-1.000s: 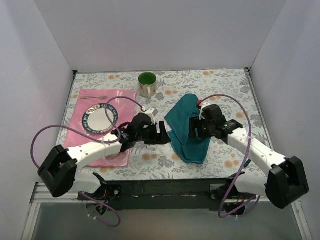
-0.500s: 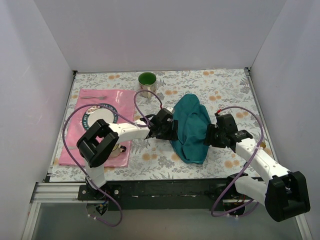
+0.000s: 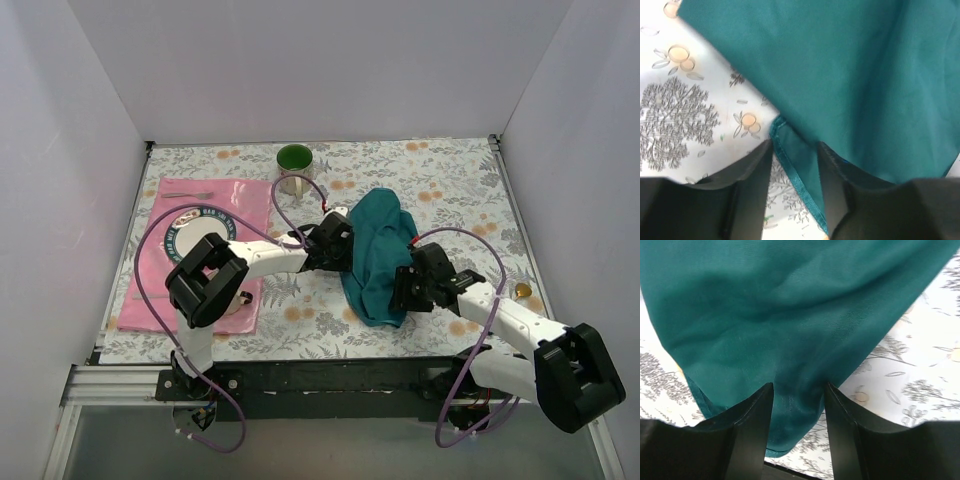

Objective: Fold the napkin, place the utensils inside, and roll it up
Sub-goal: Flatten the napkin out

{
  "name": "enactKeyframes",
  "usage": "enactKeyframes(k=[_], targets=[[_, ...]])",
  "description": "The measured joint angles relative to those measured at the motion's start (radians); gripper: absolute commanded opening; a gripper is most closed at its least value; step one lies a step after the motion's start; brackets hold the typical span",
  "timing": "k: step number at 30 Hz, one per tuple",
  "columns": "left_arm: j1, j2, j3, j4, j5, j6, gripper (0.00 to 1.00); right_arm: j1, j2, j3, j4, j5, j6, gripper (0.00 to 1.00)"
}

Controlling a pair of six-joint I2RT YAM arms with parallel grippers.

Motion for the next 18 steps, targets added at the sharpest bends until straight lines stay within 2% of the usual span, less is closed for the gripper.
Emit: enactKeyframes(k=[2,3,4,8,12,16,18], targets=[[0.003,0.016,0.013,0.006,0.002,0.002,0.2,0.024,-0.005,-0.009,0.021,-0.005,0.023,0.53],[0.003,0.023,0.018,0.01,0.003,0.006,0.06,0.036,-0.011,-0.016,0.033,-0.006,0.034,0.53],[0.005,0.028,0.022,0.014,0.005,0.009,0.0,0.044,-0.016,-0.021,0.04,-0.006,0.043,0.53],[0.011,0.035,0.029,0.013,0.012,0.022,0.0,0.069,-0.032,-0.035,0.052,-0.006,0.066,0.46],[0.016,0.008,0.039,-0.05,0.018,0.056,0.0,0.073,-0.035,-0.03,0.035,-0.009,0.053,0.45],[0.016,-0.1,0.099,-0.125,0.036,0.105,0.0,0.079,-0.037,0.063,-0.062,-0.01,-0.051,0.68],[0.016,-0.195,0.141,-0.131,0.04,0.124,0.0,0.101,-0.051,0.141,-0.09,0.0,-0.114,0.73]])
